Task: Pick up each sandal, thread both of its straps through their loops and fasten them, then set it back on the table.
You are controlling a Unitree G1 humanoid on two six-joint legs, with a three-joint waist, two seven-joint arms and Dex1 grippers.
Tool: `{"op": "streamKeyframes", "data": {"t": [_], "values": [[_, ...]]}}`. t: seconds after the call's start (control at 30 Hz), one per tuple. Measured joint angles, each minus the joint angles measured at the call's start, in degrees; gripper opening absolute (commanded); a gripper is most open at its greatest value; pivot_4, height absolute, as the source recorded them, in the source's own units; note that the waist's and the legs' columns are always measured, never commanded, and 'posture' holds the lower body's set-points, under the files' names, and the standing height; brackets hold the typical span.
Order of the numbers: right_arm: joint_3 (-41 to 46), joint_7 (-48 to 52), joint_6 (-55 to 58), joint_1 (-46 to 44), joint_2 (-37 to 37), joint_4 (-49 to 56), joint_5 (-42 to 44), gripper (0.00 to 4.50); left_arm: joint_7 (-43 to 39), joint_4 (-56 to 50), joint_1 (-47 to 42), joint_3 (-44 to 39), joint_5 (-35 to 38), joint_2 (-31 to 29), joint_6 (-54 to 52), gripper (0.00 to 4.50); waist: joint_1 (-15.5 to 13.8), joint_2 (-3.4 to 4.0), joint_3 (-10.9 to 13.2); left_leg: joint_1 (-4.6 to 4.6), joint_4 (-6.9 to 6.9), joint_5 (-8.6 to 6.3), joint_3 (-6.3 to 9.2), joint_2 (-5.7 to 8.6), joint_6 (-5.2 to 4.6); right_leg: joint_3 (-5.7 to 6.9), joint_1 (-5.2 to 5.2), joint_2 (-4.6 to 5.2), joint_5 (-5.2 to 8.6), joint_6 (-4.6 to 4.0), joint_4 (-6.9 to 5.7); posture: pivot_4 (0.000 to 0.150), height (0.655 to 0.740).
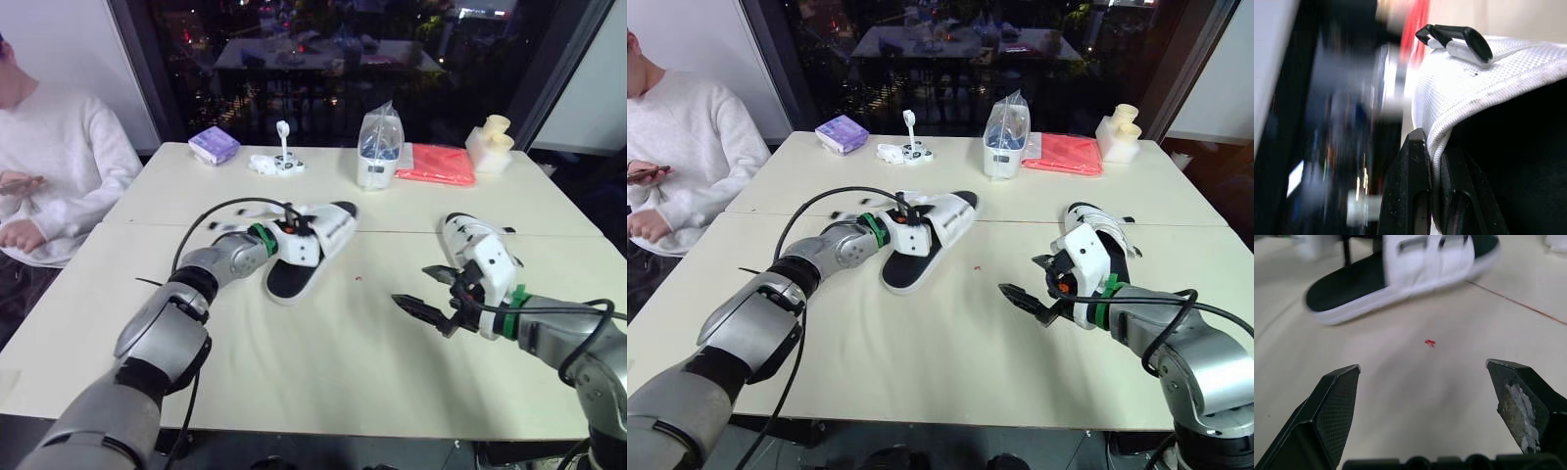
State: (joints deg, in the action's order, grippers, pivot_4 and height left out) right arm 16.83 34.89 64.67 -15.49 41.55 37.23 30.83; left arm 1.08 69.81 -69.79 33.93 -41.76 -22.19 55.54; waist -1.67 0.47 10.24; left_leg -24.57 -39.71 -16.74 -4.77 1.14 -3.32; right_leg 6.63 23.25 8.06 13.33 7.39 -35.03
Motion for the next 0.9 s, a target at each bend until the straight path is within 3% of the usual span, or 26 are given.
{"op": "streamKeyframes", "data": {"t": [0.13,0.3,0.53,0.7,0.73,0.77,0.9], "values": [[0.53,0.82,-2.27,0.60,2.41,-2.28,-0.08,4.50,-3.96,-1.97,0.00,2.05,-0.08,-1.19,15.95,0.07,-0.18,0.00,0.00,0.00,-0.14,-0.03,-0.03,-0.01,-0.04,-0.01,0.02,0.07,0.00,-0.01,-0.01,0.150,0.7400],[2.16,2.00,-4.93,0.59,5.32,-5.27,-0.08,4.50,-4.70,-4.64,0.00,4.01,-2.86,-2.34,26.59,0.07,-0.51,0.00,0.00,0.00,-0.33,-0.12,-0.11,-0.01,-0.20,0.00,0.03,0.15,0.00,-0.01,-0.05,0.150,0.7400],[2.65,2.56,-6.40,1.52,6.78,-6.06,0.35,4.50,1.73,-10.30,0.01,5.01,-13.70,-2.85,32.32,0.07,-0.61,0.00,0.00,-0.03,-0.35,-0.19,-0.17,0.02,-0.32,0.00,0.01,0.18,0.00,-0.01,-0.09,0.150,0.7400],[2.65,2.09,-6.40,1.98,6.78,-5.96,0.53,4.50,9.07,-12.03,0.50,8.50,-22.70,-2.22,30.44,0.07,-0.54,0.00,0.00,-0.03,-0.36,-0.21,-0.21,0.03,-0.37,0.00,-0.01,0.18,-0.01,0.00,-0.15,0.150,0.7400],[2.64,1.96,-6.40,2.03,6.78,-5.96,0.53,4.50,11.31,-12.07,0.64,9.21,-24.00,-2.24,29.56,0.71,-0.58,-0.01,-0.01,-0.03,-0.36,-0.21,-0.20,0.03,-0.38,0.00,-0.01,0.18,0.00,0.00,-0.16,0.150,0.7400],[2.64,1.87,-6.40,2.04,6.78,-5.94,0.59,4.50,13.36,-12.30,0.64,10.21,-25.37,-2.24,28.67,0.99,-0.65,-0.01,-0.03,-0.02,-0.37,-0.22,-0.20,0.03,-0.40,0.00,-0.03,0.18,0.00,0.00,-0.16,0.150,0.7400],[2.55,1.57,-6.43,2.33,6.82,-5.89,0.79,4.50,19.30,-11.82,0.69,13.84,-29.29,-2.00,25.84,2.94,-0.66,-0.04,-0.04,-0.02,-0.42,-0.28,-0.21,0.03,-0.50,0.00,-0.08,0.19,0.00,0.00,-0.16,0.150,0.7400]]}}
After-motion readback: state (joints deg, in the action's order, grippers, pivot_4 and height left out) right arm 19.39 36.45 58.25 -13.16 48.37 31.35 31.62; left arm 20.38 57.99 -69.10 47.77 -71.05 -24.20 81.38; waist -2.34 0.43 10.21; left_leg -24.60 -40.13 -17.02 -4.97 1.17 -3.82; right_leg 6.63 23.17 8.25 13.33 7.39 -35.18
